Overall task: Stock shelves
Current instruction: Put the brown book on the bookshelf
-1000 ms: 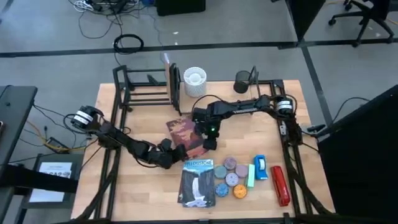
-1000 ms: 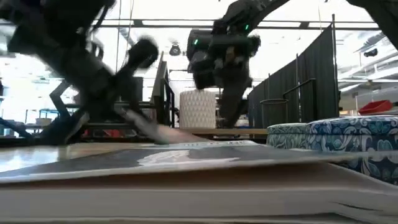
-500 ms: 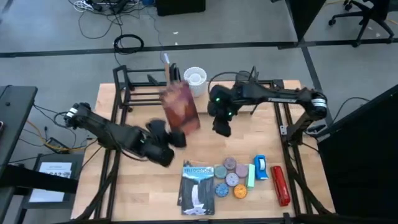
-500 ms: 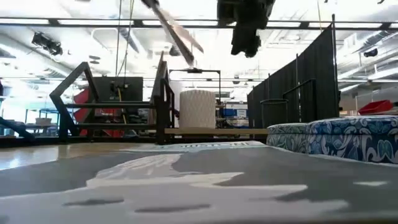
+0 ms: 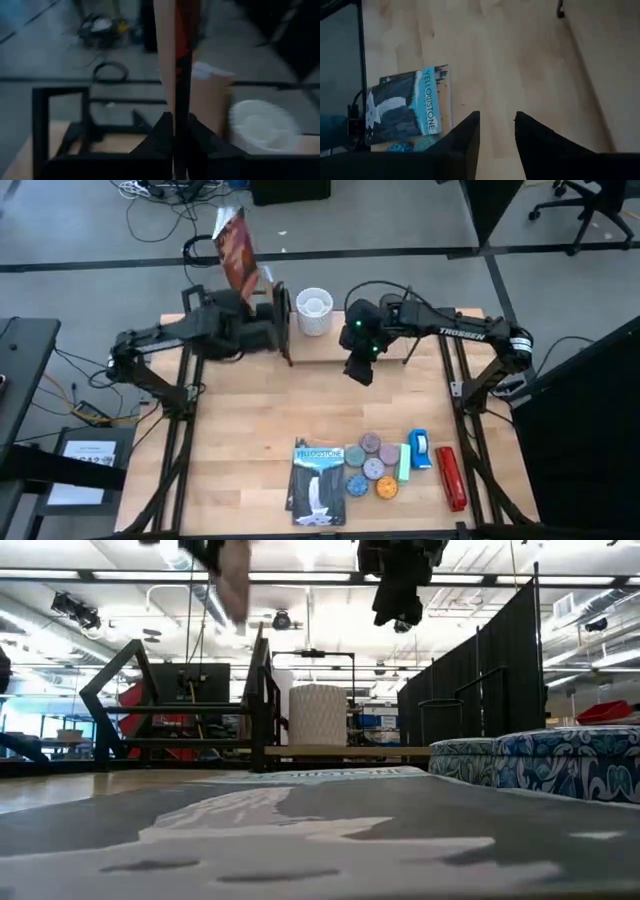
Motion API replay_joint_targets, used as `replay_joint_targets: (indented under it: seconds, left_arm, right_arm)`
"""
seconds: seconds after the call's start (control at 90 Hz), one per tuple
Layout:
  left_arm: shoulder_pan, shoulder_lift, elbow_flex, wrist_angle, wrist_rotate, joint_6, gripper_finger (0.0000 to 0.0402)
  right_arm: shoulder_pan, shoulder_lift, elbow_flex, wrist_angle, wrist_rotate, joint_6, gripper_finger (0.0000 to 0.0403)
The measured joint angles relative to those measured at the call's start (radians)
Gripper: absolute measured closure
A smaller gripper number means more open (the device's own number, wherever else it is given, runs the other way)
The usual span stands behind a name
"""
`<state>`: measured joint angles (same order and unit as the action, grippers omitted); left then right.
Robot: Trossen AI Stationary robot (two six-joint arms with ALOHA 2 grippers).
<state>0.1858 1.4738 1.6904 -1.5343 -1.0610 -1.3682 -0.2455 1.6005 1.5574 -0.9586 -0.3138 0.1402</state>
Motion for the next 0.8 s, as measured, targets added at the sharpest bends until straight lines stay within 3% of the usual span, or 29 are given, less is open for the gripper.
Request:
replay_joint_targets:
  seconds: [0.111, 0.322, 0.6, 0.8]
  left_arm:
    - [0.086, 0.0, -0.115, 0.087, 0.096, 0.042, 0.0401]
    - [0.152, 0.002, -0.333, 0.463, 0.29, 0.27, 0.0401]
    - [0.172, 0.001, -0.462, 0.538, 0.314, 0.213, 0.0401]
    - [0.173, 0.001, -0.54, 0.696, 0.345, 0.308, 0.0397]
  right_arm:
    - [0.0, 0.0, 0.0, -0.002, 0.0, 0.007, 0.0311]
    - [0.0, 0.0, 0.0, -0.003, -0.003, 0.015, 0.0311]
    - [0.001, 0.0, 0.0, -0.023, -0.003, 0.024, 0.0311]
    - [0.001, 0.0, 0.0, -0.026, -0.003, 0.024, 0.0311]
